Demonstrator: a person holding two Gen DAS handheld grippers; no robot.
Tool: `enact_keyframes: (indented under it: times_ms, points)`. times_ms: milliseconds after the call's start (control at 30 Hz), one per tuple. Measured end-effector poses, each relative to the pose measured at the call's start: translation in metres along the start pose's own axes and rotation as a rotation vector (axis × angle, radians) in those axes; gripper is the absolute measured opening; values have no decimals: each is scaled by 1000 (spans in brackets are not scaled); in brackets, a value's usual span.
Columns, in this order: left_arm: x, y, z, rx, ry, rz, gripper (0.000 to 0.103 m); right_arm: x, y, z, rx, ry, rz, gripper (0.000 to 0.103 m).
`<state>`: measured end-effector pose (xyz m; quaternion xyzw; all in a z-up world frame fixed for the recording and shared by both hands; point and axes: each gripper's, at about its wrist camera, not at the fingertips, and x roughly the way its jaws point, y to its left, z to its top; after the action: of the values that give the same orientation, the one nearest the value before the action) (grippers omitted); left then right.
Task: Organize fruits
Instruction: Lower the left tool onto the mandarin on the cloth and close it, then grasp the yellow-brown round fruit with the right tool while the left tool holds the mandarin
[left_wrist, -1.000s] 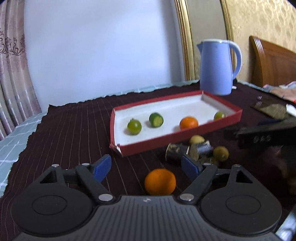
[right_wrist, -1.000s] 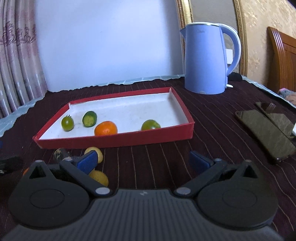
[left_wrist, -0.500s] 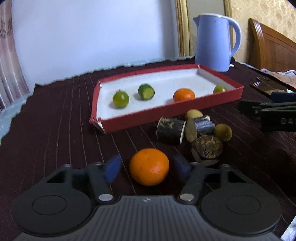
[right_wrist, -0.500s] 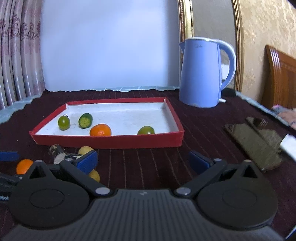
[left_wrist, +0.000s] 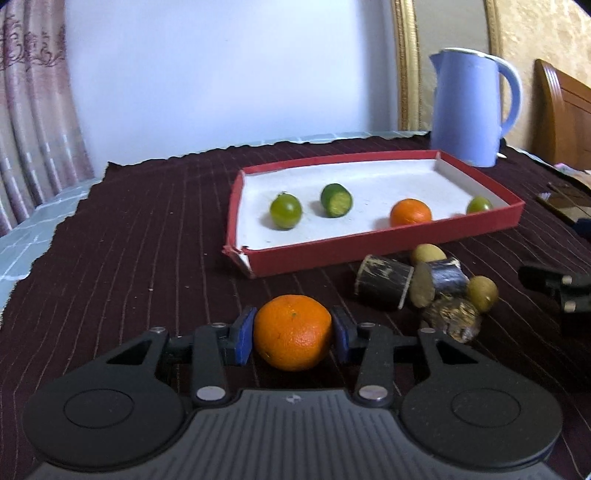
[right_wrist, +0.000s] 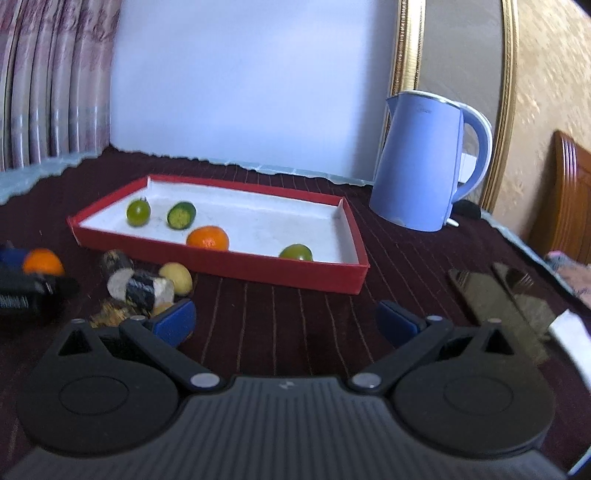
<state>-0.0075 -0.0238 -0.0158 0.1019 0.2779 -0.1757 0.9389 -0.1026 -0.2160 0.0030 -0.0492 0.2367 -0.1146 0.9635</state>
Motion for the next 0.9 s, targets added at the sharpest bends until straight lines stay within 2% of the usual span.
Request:
enact_keyframes:
  times_ms: [367, 400, 433, 567, 633, 767, 833, 867, 900]
  points:
    - [-1, 2, -1, 0, -8, 13, 42, 11, 36, 2, -179, 39, 65, 103]
    - [-1, 2, -1, -1, -7, 13, 42, 13, 40, 1, -204, 39, 71, 101]
    - [-1, 2, -2, 0, -6, 13, 42, 16, 44, 1, -223, 42, 77, 94]
    - [0, 1, -2, 6, -1, 14, 42, 25, 47, 2, -233, 53, 130, 80]
    - [0, 1, -2, 5, 0, 12, 42, 26, 44, 3, -212, 59, 187, 64]
    - [2, 0, -3, 4, 0, 10, 42, 32, 38, 6, -170, 84, 257, 50]
    - [2, 0, -3, 5, 2, 14, 42, 32, 38, 6, -150, 92, 294, 30]
    - [1, 0, -2, 4, 3, 16, 42, 31, 38, 6, -139, 95, 309, 25]
    - [0, 0, -2, 3, 2, 15, 42, 30, 39, 5, -134, 94, 302, 25]
